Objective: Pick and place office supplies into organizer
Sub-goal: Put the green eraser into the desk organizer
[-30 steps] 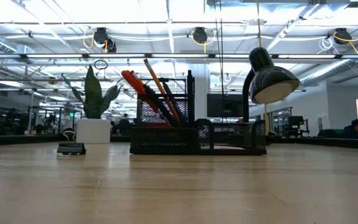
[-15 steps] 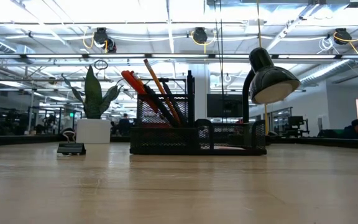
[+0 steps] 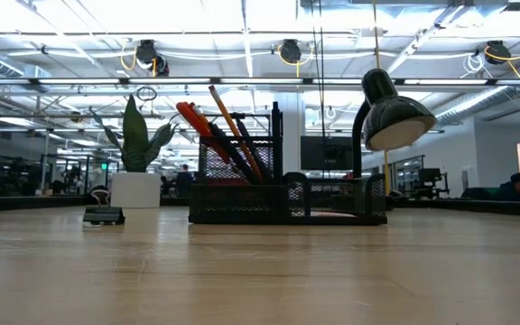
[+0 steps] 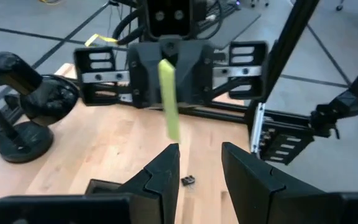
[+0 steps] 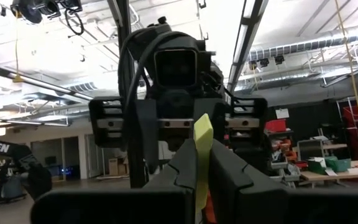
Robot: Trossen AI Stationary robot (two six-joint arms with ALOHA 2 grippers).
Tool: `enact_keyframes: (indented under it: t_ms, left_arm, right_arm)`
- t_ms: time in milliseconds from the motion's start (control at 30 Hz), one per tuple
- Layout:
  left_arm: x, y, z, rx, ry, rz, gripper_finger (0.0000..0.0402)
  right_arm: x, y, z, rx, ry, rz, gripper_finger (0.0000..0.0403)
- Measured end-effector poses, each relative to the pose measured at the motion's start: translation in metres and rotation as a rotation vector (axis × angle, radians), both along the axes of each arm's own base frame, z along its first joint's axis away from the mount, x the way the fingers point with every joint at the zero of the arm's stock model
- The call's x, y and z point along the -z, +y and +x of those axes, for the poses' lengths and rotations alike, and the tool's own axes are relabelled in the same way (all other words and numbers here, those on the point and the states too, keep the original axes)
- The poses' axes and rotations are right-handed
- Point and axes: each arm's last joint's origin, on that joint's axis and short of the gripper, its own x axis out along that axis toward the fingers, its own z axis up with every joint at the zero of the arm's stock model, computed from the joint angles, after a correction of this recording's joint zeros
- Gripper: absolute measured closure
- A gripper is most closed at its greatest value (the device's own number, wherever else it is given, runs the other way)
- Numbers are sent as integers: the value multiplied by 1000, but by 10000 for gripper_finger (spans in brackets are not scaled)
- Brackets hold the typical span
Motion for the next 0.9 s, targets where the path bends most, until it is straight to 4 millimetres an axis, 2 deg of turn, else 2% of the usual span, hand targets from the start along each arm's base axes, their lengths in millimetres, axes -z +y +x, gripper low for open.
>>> enact_keyframes:
  t_ms: [233,467,900]
  left_arm:
    - [-4,0,2,18,-36,-12,277]
    - [10,6,10,4,14,-43,277]
    - [10,9,14,11,1,-27,277]
  right_arm:
    - [0,-3,1,4,3,6,393]
    - [0,-3,1,-1,4,13,393]
    - [1,-3,1,-14,14,32,393]
